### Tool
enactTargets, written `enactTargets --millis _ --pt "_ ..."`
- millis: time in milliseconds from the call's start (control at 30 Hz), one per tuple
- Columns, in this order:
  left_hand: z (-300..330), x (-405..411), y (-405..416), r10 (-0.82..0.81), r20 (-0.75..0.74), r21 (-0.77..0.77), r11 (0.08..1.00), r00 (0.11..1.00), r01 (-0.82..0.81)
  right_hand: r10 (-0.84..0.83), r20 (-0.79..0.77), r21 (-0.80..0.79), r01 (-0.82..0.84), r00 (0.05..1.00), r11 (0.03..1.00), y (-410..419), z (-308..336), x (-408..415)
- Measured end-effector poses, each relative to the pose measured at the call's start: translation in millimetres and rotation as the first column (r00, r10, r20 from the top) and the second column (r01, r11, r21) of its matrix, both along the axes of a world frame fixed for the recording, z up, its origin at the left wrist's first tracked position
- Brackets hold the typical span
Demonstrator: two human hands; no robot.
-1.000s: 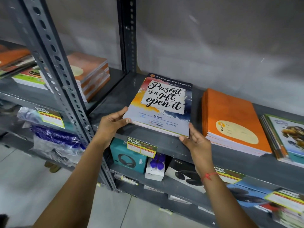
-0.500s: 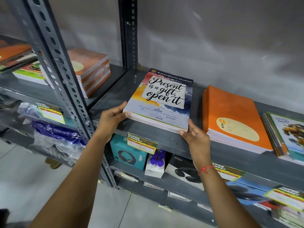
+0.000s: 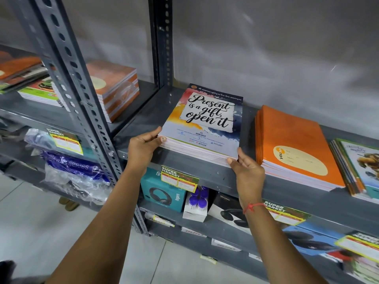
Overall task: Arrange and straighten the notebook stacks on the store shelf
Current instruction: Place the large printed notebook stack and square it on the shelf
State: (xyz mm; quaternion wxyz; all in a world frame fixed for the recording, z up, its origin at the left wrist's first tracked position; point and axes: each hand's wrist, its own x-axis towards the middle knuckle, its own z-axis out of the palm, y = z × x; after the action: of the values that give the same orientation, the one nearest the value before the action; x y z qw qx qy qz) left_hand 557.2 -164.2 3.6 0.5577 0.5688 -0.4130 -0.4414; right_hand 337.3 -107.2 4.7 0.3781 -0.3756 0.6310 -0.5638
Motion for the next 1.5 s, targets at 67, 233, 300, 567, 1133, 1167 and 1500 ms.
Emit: enactTargets --millis 67,233,300,567,1133,1167,1500 --pt "0.9 0.3 0.3 0.007 -0.002 0.007 1.000 1.000 -0.007 -0.007 0.002 0.004 0.007 1.000 1.000 0.5 1.8 0.8" --pt "-2.1 6.1 1.8 -0.084 0.003 0.009 0.996 0.996 0.084 0.028 -0.005 0.020 -0.028 1.000 0.999 4.0 4.3 -2.6" --pt "-2.9 7.9 2.3 -0.092 0.022 -0.003 0.996 0.996 0.092 0.046 -0.048 0.031 -0.044 0.998 0.999 5.4 5.0 -2.6" --pt "-3.6 4.6 0.0 -0.034 0.000 -0.025 0.999 0.999 0.034 0.032 -0.060 0.048 -0.029 0.998 0.998 4.8 4.9 -1.3" --pt "0.3 7.8 1.9 -0.041 -0.036 -0.011 0.999 0.999 0.040 0.019 -0.024 0.047 -0.018 1.000 0.999 2.9 4.1 -2.0" --pt "0.2 7.5 2.2 -0.040 -0.043 -0.013 0.999 0.998 0.039 0.016 -0.028 0.051 -0.015 0.999 0.999 2.8 3.5 -1.9" --pt "-4.2 1.2 -1.9 0.042 -0.055 -0.026 0.999 0.998 -0.043 0.011 0.021 0.048 -0.012 1.000 0.999 0.5 -0.5 -3.1"
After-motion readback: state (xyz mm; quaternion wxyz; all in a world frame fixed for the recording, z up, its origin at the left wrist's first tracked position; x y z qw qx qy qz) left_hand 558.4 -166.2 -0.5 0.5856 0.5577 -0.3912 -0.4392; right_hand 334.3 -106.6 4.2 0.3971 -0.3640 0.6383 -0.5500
